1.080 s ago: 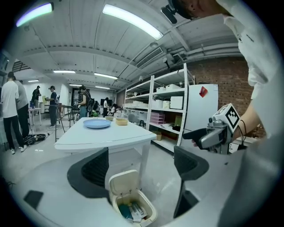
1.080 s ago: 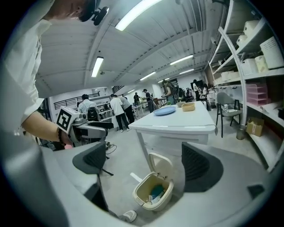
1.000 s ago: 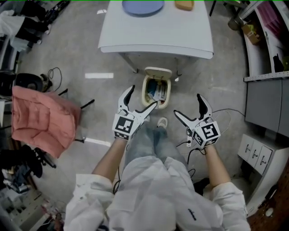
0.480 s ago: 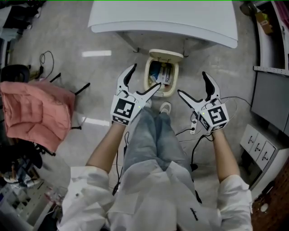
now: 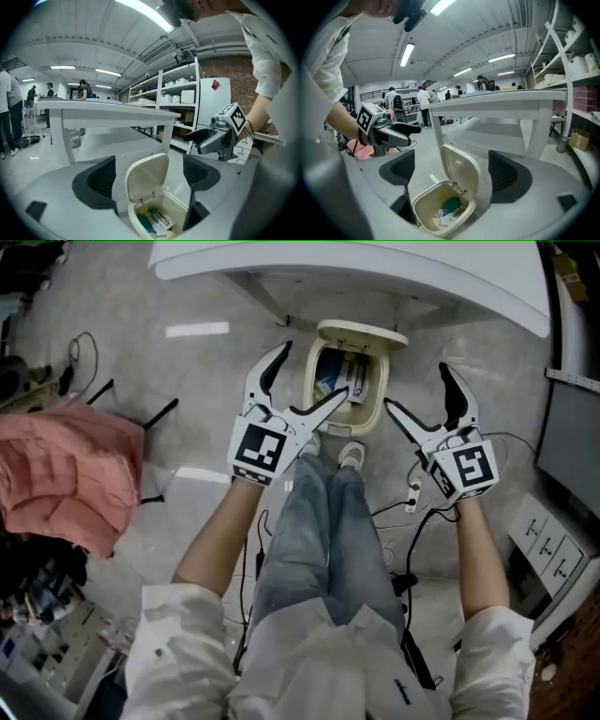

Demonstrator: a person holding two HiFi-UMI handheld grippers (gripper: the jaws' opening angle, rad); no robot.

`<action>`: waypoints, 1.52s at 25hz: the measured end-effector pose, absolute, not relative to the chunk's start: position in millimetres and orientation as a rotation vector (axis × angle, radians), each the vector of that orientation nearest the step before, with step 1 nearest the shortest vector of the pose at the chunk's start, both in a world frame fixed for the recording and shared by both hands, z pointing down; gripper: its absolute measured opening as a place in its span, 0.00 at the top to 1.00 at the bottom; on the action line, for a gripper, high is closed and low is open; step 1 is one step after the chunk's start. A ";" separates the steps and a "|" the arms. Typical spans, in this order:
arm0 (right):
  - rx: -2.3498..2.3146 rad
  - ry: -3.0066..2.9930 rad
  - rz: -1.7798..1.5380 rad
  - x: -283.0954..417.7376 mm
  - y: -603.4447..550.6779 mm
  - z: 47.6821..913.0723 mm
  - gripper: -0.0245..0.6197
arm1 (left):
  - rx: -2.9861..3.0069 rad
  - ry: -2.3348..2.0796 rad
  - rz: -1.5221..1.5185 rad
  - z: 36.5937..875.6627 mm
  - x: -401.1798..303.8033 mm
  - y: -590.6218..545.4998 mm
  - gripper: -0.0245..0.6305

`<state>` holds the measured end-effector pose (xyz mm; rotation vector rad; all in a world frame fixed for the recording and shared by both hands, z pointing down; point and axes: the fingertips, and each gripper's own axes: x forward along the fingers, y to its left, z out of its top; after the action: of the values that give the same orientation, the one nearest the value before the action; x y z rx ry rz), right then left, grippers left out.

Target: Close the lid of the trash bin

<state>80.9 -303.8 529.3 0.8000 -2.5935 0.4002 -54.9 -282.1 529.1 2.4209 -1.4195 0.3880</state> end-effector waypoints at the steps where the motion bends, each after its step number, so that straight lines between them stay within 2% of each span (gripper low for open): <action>1: 0.810 -2.593 0.391 80.5 -307.5 534.3 0.18 | 2.425 -1.422 0.383 534.2 -55.8 -285.4 0.25; 17: 0.908 -2.574 0.313 70.2 -347.8 619.9 0.22 | 2.433 -1.455 0.378 627.2 -66.0 -329.8 0.25; 22: 0.954 -2.558 0.316 69.5 -356.7 634.8 0.29 | 2.429 -1.456 0.402 643.3 -66.0 -339.6 0.27; 23: 0.959 -2.557 0.322 69.2 -358.3 637.2 0.29 | 2.429 -1.462 0.409 645.1 -66.5 -341.2 0.30; 24: 0.963 -2.556 0.329 69.0 -359.9 639.5 0.29 | 2.429 -1.473 0.419 646.6 -67.3 -342.8 0.37; 25: 0.968 -2.556 0.336 68.9 -361.6 641.5 0.30 | 2.430 -1.486 0.428 647.7 -68.4 -344.4 0.50; 26: 0.973 -2.555 0.341 68.9 -363.4 643.0 0.30 | 2.432 -1.496 0.434 648.6 -69.3 -346.0 0.56; 29: 0.990 -2.550 0.343 69.4 -369.0 646.9 0.32 | 2.432 -1.506 0.440 651.9 -70.9 -351.6 0.58; 31: 1.002 -2.539 0.339 70.2 -371.3 650.7 0.37 | 2.432 -1.512 0.446 653.4 -71.8 -354.3 0.63; 34: 1.026 -2.519 0.324 71.7 -373.8 655.5 0.48 | 2.433 -1.520 0.446 654.2 -73.5 -357.6 0.65; 38: 1.050 -2.517 0.315 72.8 -377.8 657.5 0.52 | 2.446 -1.529 0.449 654.1 -73.8 -361.9 0.70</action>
<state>72.8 -377.8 657.5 1.0497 -2.5173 0.3148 -73.8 -361.9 654.1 2.4461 -1.5291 0.4489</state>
